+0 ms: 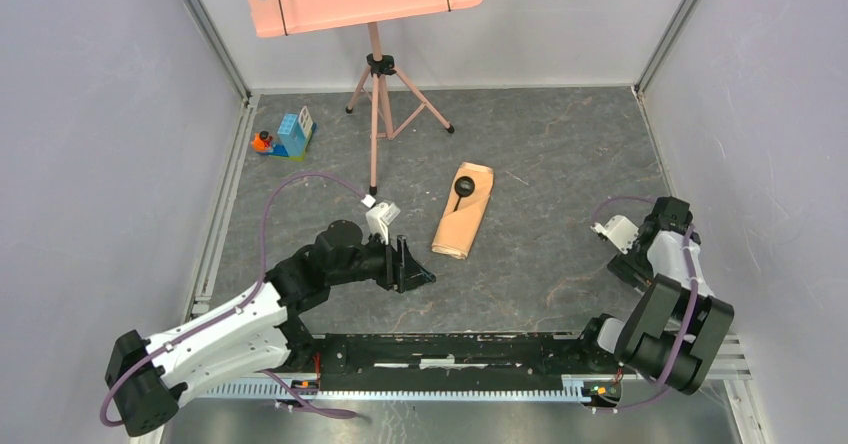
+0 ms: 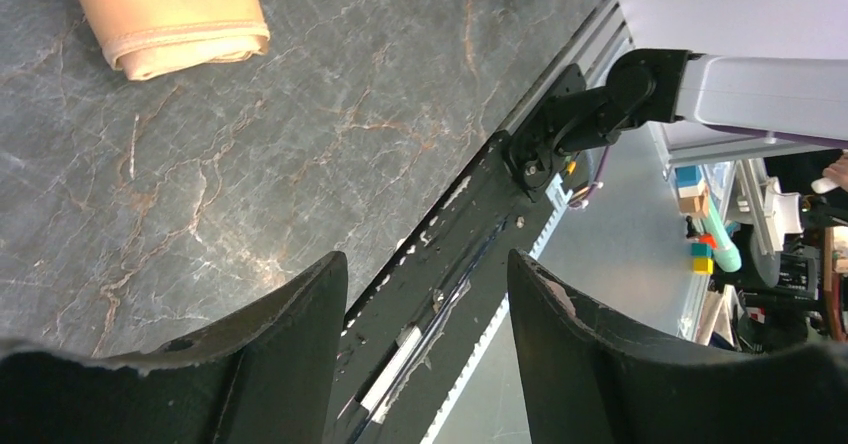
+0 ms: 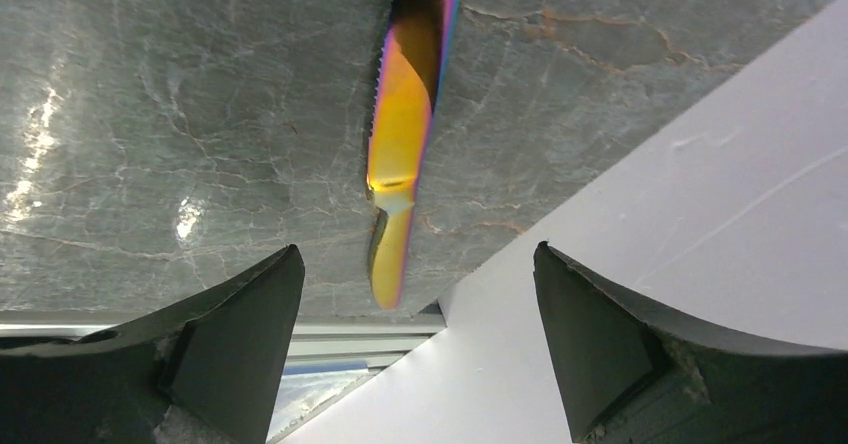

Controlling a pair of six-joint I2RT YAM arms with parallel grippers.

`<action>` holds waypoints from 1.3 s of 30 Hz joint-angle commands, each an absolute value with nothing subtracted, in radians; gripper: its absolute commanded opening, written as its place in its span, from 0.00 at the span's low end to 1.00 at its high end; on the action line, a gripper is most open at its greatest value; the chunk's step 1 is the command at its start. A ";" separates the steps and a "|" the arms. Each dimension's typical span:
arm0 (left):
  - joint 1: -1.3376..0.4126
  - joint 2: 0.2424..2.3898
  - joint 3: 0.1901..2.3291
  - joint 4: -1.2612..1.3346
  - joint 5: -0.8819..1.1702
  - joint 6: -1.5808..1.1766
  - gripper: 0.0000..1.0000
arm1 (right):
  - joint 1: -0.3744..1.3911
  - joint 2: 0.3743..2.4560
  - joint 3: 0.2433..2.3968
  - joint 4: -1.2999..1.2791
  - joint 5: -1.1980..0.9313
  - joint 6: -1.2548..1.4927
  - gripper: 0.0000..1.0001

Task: Fold the napkin into a case and place the utensils inside
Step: Move the knife to the center of the board.

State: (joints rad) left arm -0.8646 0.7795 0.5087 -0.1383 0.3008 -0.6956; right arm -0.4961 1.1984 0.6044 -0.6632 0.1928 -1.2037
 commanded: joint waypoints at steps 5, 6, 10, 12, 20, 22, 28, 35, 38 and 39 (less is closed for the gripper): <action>-0.871 0.825 0.545 -0.169 0.260 -0.622 0.66 | -0.540 1.287 0.675 -0.682 0.149 -1.325 0.90; -0.871 0.827 0.547 -0.177 0.251 -0.618 0.66 | -0.544 1.298 0.675 -0.690 0.150 -1.340 0.89; -0.870 0.811 0.549 -0.203 0.214 -0.610 0.67 | -0.555 1.340 0.663 -0.722 0.184 -1.396 0.86; -0.869 0.799 0.549 -0.214 0.196 -0.606 0.67 | -0.566 1.349 0.645 -0.746 0.203 -1.432 0.87; -0.864 0.813 0.559 -0.239 0.154 -0.599 0.68 | -0.578 1.432 0.617 -0.757 0.236 -1.517 0.82; -0.858 0.813 0.559 -0.240 0.144 -0.598 0.68 | -0.578 1.462 0.639 -0.752 0.211 -1.517 0.80; -0.841 0.837 0.564 -0.225 0.142 -0.601 0.68 | -0.571 1.533 0.695 -0.763 0.130 -1.516 0.57; -0.809 0.859 0.570 -0.213 0.155 -0.607 0.68 | -0.548 1.589 0.721 -0.712 0.081 -1.467 0.54; -0.796 0.861 0.570 -0.205 0.168 -0.611 0.68 | -0.522 1.613 0.758 -0.710 0.061 -1.436 0.60; -0.791 0.860 0.571 -0.205 0.172 -0.613 0.68 | -0.514 1.618 0.763 -0.710 0.056 -1.433 0.62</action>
State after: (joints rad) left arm -0.8082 0.8589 0.5285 -0.2371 0.1604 -0.6487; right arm -0.5491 1.5578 0.7444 -0.7692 0.2665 -1.4322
